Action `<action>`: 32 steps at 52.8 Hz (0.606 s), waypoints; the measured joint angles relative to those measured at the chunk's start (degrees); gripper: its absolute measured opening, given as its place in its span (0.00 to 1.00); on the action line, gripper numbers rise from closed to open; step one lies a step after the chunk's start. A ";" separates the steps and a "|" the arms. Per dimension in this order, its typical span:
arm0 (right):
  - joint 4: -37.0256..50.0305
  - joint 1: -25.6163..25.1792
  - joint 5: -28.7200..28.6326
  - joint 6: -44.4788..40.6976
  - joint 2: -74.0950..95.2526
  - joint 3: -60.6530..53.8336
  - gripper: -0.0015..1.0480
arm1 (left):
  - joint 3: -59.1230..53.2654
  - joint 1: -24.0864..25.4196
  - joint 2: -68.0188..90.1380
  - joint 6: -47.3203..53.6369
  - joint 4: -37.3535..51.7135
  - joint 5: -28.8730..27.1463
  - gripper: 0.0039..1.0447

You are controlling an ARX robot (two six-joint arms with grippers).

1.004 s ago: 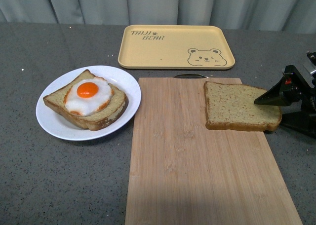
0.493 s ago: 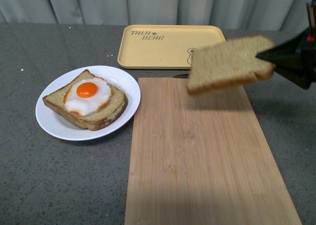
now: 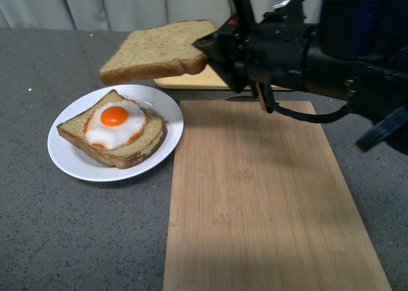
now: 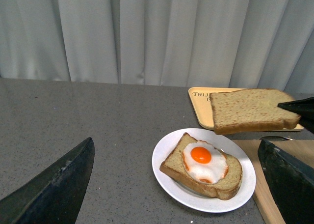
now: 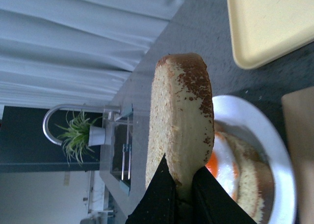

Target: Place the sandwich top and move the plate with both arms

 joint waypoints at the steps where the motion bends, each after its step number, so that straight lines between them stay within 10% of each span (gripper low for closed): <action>1: -0.04 0.26 0.02 0.28 0.26 0.31 0.03 | 0.00 0.00 0.00 0.00 0.00 0.00 0.94; 32: -4.35 7.98 1.27 4.57 9.75 8.83 0.03 | 0.00 0.00 0.00 0.00 0.00 0.00 0.94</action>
